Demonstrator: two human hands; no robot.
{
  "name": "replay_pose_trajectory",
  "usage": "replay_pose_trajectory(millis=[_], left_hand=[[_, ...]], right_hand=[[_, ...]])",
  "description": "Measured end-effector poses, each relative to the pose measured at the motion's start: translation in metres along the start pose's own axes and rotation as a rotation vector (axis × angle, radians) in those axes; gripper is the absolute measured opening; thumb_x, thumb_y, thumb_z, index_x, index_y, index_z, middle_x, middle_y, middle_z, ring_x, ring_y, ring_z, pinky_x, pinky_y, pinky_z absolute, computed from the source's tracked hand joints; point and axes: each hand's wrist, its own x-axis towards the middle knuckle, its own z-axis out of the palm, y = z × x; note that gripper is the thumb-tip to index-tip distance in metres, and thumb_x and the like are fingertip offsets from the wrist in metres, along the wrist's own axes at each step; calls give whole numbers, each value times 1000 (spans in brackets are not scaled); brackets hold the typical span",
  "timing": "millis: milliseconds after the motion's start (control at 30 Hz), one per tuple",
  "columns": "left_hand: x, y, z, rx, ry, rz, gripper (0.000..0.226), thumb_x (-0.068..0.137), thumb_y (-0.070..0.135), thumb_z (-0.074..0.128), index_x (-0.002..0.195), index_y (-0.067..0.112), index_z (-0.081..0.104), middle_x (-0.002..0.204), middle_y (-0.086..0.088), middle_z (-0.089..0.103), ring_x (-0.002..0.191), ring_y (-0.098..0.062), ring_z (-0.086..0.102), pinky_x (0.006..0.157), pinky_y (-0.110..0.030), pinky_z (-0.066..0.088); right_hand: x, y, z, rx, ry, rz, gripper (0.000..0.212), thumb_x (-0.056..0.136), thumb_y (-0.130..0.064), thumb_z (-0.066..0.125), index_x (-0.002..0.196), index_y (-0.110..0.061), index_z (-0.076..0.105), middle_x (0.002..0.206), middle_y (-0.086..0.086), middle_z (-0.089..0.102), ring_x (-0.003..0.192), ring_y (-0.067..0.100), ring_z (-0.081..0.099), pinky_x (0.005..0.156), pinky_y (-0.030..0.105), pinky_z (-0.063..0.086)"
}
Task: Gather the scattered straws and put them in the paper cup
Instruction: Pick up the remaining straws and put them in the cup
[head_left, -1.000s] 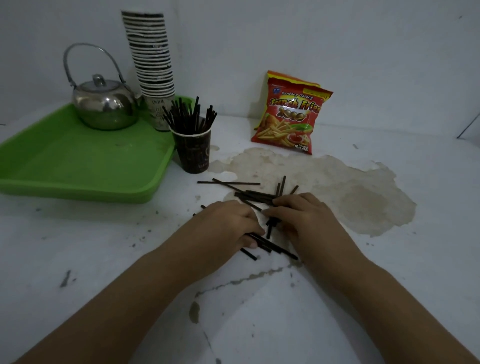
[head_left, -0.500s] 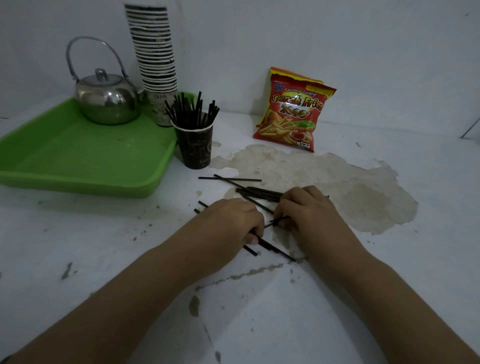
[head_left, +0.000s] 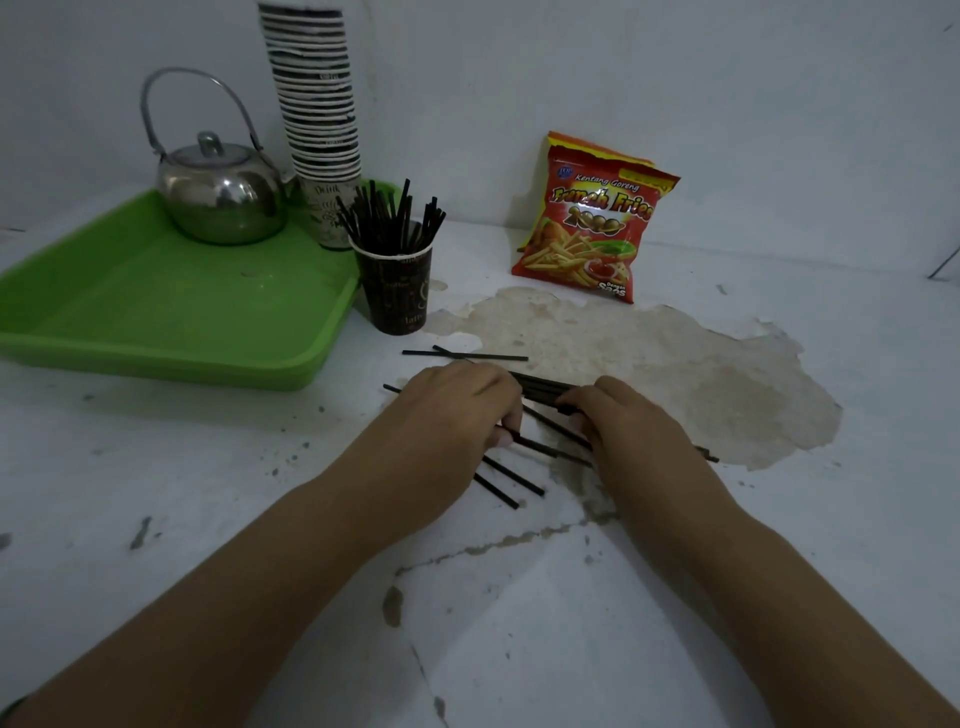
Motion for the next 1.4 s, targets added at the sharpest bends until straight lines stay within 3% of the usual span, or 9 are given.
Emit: replay_pose_trajectory(millis=[133,267,500,600,733,933,1100,1300,1400], left_hand=[[2,9,-8,-89,63,-83,17,82,17,50,83,5,61,78,-13,65,74,-14,47,67,-26,34],[-3,20,-20,-143,211,-96,14,86,16,48,94,12,59,76,-4,67,68,-11,56,62,-26,43],[-1,35,-35,-483,466,-136,43,89,3,52,122,31,48,89,4,68,88,-1,67,79,-23,56],[-1,40,-38,-605,520,-147,60,90,-2,51,131,39,35,90,-1,66,89,-5,68,80,-23,55],[-1,43,-38,-612,514,-125,70,90,-1,50,133,45,21,90,-1,62,89,-5,68,81,-28,55],[-1,45,-35,-616,471,-118,72,89,-3,51,133,44,20,90,0,62,90,-3,68,84,-25,54],[-3,47,-33,-631,440,-136,62,88,1,52,128,43,30,89,2,64,89,-3,68,80,-24,55],[-3,46,-28,-596,408,-160,52,87,4,52,119,42,35,87,8,65,89,-1,67,77,-26,57],[-3,46,-26,-568,413,-166,52,88,2,53,116,41,36,91,10,65,88,0,67,76,-25,57]], right_hand=[[1,1,3,35,11,40,37,88,4,48,120,-13,56,102,6,55,84,21,52,68,21,30],[3,-4,-10,232,250,87,21,95,-9,43,107,-12,60,84,-4,51,68,6,42,65,5,35],[-6,-19,-33,703,593,101,18,99,-18,34,91,-31,44,75,-8,61,68,10,61,60,10,45],[-9,-24,-35,887,579,115,17,99,-17,33,90,-28,42,74,-1,63,67,14,65,66,22,53],[-9,-29,-33,1030,490,154,14,97,-13,36,89,-19,45,74,4,65,67,17,68,67,25,56],[-9,-30,-30,1058,428,138,15,94,-7,42,91,-18,50,73,2,67,70,19,68,72,32,57],[-10,-32,-27,966,407,113,29,94,-7,44,112,-29,42,79,-1,68,72,17,69,75,38,57],[-12,-32,-25,895,418,47,66,93,-4,47,135,-45,18,82,2,66,73,16,69,74,23,55],[-12,-31,-26,817,413,35,66,92,-4,48,134,-45,19,78,0,66,71,8,69,68,10,50]])
